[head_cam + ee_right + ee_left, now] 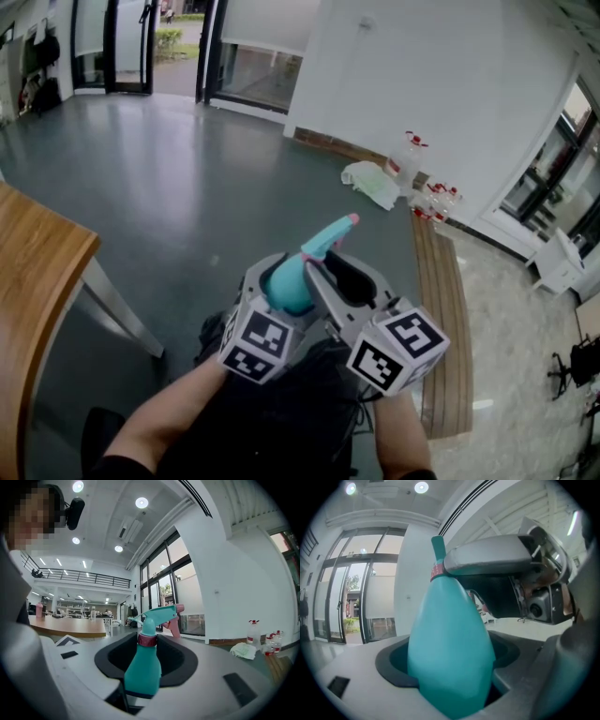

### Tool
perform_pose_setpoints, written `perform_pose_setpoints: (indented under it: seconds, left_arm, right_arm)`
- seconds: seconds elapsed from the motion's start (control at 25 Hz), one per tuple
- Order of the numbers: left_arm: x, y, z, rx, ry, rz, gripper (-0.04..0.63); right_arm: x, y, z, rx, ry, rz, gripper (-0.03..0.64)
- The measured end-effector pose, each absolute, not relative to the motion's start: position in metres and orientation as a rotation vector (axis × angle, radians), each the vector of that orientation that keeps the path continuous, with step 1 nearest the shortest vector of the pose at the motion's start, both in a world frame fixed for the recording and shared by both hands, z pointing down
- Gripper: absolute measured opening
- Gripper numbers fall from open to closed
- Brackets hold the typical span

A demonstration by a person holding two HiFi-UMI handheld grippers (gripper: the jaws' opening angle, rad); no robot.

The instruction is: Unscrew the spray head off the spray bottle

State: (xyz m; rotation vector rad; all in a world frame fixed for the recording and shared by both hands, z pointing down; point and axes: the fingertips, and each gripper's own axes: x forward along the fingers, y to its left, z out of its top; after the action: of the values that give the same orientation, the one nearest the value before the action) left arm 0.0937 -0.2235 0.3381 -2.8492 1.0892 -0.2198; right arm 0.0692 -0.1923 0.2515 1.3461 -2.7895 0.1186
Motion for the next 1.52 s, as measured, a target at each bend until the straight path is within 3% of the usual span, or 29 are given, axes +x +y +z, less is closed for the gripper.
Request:
perform_pose_setpoints:
  seconds: [0.64,1.12,1.52]
  left_arm:
    - [0.118,-0.179,0.338,-3.057,0.511,-0.189,0.434]
    - [0.102,-0.220,0.342,-2.923,0.940,-0.259,0.436]
    - [0.105,-0.220,0.346,-2.861,0.981,-0.316,0.436]
  right_arm:
    - [0.091,-0.168,0.255,0.770,-3.120,0.197,0.138]
    - [0.089,-0.178,0.254,1.158,-2.962,0.179,0.140]
    - [0.083,-0.188,0.253,1.318,-2.860,0.207,0.140]
